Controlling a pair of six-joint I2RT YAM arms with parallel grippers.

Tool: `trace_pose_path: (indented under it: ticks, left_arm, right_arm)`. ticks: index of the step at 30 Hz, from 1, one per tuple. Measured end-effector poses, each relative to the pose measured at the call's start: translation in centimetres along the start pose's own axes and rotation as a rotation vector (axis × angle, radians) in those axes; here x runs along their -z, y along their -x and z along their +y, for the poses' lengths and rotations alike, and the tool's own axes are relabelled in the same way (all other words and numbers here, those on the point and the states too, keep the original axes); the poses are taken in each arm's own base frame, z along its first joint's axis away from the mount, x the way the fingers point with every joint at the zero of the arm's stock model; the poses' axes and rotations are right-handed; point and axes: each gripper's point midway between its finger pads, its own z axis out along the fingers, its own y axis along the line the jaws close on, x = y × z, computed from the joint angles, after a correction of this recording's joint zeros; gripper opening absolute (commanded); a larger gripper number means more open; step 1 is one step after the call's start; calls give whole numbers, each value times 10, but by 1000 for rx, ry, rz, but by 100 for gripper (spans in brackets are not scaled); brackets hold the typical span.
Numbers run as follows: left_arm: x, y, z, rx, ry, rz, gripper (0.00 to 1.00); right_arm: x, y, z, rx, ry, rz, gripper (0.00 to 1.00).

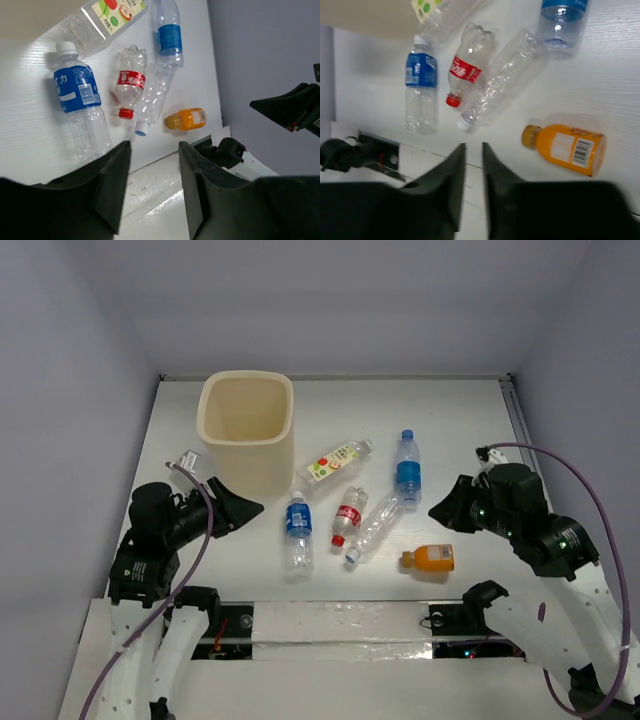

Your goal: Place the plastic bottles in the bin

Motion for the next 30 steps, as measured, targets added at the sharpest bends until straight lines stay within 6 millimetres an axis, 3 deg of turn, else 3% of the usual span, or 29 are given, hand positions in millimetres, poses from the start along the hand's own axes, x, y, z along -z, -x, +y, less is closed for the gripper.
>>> trace_pose_path:
  ticks: [2,3,6,11,15,16,17,19,20,21,23,24,25,26,30]
  left_arm:
    - [-4,-6,5,21,-8,11,34]
    - [-6,-9,8,35,-6,17,27]
    - [-14,-14,15,66,1,35,20]
    - [-26,-20,12,56,19,66,19]
    - [-44,-49,4,20,56,166,20]
    - [-50,-59,3,7,81,199,21]
    - [-55,-70,2,-16,106,228,22]
    - [-65,-96,1,-68,174,298,33]
    - [-68,-104,0,-89,205,316,38]
    - [-74,-109,3,-109,250,322,49]
    - [-88,-117,16,-135,350,319,61]
    - [-92,-117,25,-144,396,307,73]
    - [-95,-116,34,-151,442,293,77]
    - [-96,-114,40,-156,476,278,80]
    - [-99,-104,53,-175,540,216,90]
  right_arm:
    - [0,-5,-6,-18,-29,14,0]
    - [0,-5,-8,-23,-38,15,0]
    - [0,-6,-14,-28,-71,13,0]
    - [-1,-8,-21,-31,-103,15,0]
    - [-9,-16,-27,-39,-119,33,0]
    - [-11,-19,-29,-42,-124,41,3]
    - [-14,-21,-31,-44,-132,52,15]
    - [-18,-24,-34,-46,-144,67,31]
    - [-19,-24,-34,-45,-146,70,51]
    - [-20,-23,-34,-48,-149,68,59]
    - [-23,-22,-34,-41,-147,65,74]
    - [-23,-22,-34,-43,-146,63,78]
    - [-24,-22,-34,-45,-144,61,81]
    - [-24,-23,-35,-49,-143,59,86]
    - [-26,-39,-45,-99,-162,75,90]
